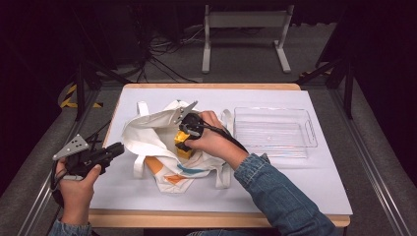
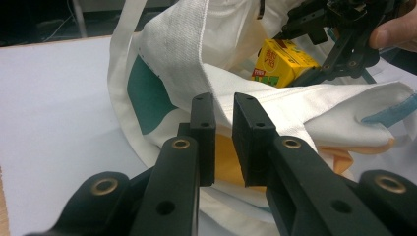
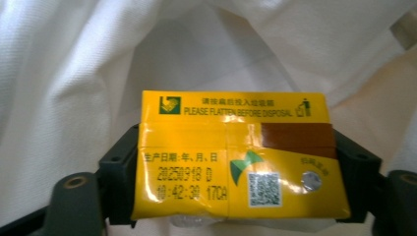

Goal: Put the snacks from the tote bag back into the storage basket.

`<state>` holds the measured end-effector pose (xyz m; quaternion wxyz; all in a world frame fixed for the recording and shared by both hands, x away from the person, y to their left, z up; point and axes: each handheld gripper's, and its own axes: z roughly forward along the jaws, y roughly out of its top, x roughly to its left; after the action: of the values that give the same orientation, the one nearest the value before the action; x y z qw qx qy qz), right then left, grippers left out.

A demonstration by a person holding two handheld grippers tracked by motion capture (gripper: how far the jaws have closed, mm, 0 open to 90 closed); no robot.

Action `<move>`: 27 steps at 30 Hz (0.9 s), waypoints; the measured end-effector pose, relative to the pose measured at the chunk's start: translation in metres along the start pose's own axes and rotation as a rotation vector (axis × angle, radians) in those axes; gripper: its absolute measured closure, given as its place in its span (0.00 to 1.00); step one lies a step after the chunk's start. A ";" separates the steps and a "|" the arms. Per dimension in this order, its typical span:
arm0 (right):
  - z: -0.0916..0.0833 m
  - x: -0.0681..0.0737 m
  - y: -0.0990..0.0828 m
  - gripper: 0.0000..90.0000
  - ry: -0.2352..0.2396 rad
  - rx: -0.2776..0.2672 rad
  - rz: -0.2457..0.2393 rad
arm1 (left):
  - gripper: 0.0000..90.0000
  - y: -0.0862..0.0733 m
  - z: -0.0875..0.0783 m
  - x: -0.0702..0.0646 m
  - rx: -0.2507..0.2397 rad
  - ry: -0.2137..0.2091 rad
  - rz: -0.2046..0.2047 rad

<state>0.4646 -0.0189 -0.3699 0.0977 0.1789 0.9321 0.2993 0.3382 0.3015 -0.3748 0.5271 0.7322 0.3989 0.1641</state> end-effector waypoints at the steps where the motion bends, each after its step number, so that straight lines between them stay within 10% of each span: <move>1: 0.000 0.000 0.000 0.30 0.000 0.000 0.000 | 0.88 0.000 0.000 0.000 0.000 0.000 0.000; 27: -0.030 -0.005 0.003 0.31 0.036 -0.020 -0.082 | 0.89 0.001 0.002 0.001 0.000 -0.002 0.002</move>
<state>0.4614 -0.0345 -0.3434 0.0949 0.1342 0.9372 0.3075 0.3399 0.3010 -0.3750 0.5272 0.7327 0.3979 0.1638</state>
